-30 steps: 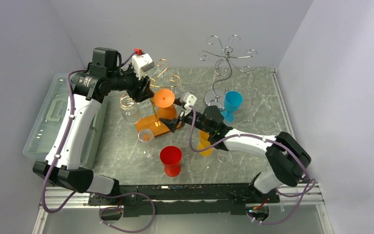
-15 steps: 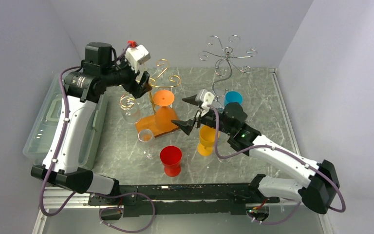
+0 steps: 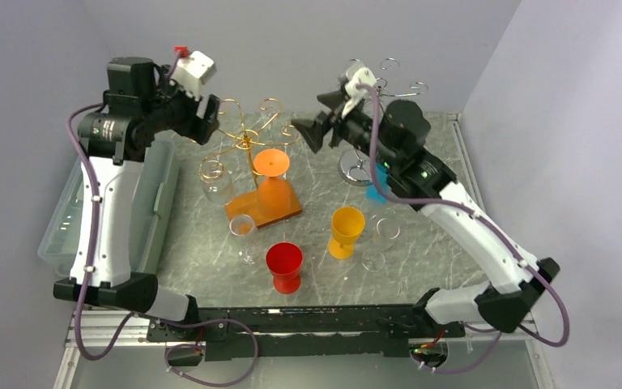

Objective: Place the wine glass upside down on the wine glass rack
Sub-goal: Adjust the wine rack at the center of the board.

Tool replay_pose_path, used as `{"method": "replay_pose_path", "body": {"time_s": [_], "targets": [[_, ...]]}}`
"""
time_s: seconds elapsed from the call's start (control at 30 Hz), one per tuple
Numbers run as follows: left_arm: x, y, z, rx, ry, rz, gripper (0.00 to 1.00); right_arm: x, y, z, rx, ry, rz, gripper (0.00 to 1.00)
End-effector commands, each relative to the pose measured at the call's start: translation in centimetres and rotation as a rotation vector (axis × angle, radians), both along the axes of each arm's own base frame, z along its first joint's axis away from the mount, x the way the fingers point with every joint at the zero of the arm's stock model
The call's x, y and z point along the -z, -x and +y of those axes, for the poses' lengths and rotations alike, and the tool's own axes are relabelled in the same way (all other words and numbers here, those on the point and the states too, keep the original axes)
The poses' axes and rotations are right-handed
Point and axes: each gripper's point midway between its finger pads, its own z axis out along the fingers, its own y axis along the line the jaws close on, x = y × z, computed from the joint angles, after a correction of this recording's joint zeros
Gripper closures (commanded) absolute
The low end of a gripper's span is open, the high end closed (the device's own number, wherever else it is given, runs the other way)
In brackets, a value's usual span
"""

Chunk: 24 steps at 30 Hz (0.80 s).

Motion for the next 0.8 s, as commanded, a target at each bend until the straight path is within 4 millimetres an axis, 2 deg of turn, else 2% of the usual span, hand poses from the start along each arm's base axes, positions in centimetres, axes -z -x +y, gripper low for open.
{"method": "replay_pose_path", "body": {"time_s": [0.0,0.1,0.33,0.5,0.67,0.77], "targets": [[1.9,-0.9,4.0,-0.108,0.033,0.121,0.21,0.2,-4.5,-0.6,0.156,0.011,0.125,0.24],[2.8,-0.8,5.0,-0.099,0.015,0.166,0.22,0.1,-6.4,0.3,0.165,0.004,0.175,0.26],[5.0,0.9,4.6,-0.029,-0.016,0.242,0.22,1.6,-8.3,2.5,0.117,0.013,0.226,0.29],[5.8,0.4,5.3,-0.064,-0.041,0.225,0.26,3.6,-8.9,3.4,0.098,0.042,0.266,0.32],[6.0,-1.1,5.6,-0.087,-0.040,0.184,0.38,5.0,-8.8,3.9,0.076,0.042,0.294,0.40],[6.0,-2.0,5.3,-0.077,-0.027,0.181,0.41,6.0,-8.6,4.0,0.064,0.049,0.314,0.43]]}}
